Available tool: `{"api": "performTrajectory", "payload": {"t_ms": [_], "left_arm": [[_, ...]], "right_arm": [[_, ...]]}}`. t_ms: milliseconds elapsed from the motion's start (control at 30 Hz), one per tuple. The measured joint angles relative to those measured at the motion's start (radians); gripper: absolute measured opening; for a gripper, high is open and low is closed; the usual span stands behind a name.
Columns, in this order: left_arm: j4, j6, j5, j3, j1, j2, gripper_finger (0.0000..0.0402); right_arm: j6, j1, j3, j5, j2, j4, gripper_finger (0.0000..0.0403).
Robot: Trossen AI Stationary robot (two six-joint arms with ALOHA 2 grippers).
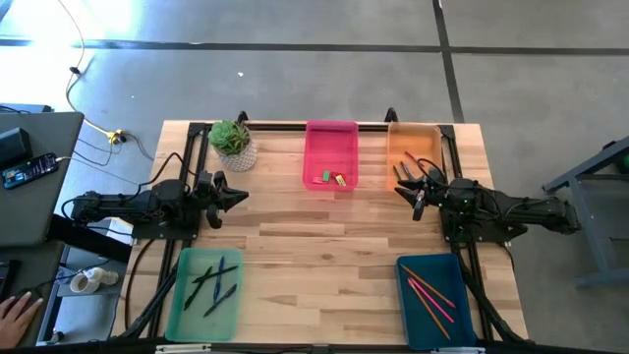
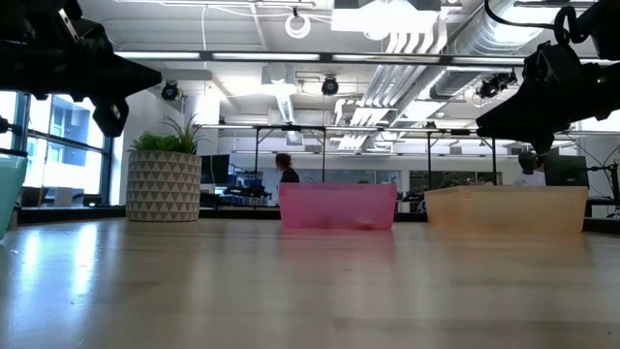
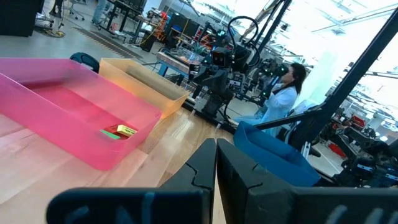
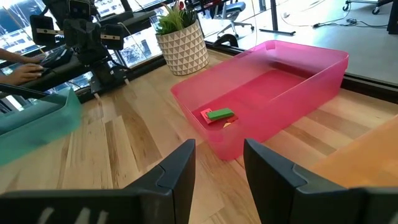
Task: Sort crayons/erasers/pens/pencils in bins
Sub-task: Return to Home Position
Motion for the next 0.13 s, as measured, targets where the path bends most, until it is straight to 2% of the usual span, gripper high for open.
{"api": "performTrajectory", "payload": {"t_ms": [133], "left_arm": [[0.0, 0.0, 0.0, 0.0, 0.0, 0.0, 0.0003]], "right_arm": [[0.0, 0.0, 0.0, 0.0, 0.0, 0.0, 0.0128]]}}
